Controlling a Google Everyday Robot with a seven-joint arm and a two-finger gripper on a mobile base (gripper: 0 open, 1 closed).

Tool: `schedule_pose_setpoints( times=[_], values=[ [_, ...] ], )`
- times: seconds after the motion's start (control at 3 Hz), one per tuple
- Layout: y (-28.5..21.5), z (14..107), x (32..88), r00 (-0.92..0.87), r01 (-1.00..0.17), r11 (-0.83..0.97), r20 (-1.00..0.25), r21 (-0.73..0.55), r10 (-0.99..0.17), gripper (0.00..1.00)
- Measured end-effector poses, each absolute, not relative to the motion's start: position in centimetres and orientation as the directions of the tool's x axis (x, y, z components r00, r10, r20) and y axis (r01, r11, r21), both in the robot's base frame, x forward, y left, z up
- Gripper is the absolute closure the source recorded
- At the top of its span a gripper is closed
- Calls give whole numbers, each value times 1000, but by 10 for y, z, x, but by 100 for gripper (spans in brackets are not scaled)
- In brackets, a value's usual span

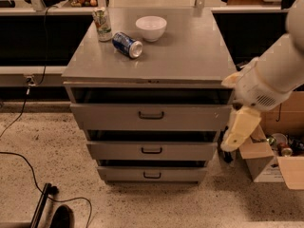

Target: Open top drawer

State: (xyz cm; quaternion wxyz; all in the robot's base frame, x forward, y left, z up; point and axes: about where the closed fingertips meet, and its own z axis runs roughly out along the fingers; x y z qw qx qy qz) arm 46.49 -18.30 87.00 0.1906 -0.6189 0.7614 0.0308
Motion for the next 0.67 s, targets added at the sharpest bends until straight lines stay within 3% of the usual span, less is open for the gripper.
schedule_pose_setpoints(
  times=[0.67],
  values=[
    [-163, 851, 473, -83, -958, 174, -360, -226, -929, 0]
  ],
)
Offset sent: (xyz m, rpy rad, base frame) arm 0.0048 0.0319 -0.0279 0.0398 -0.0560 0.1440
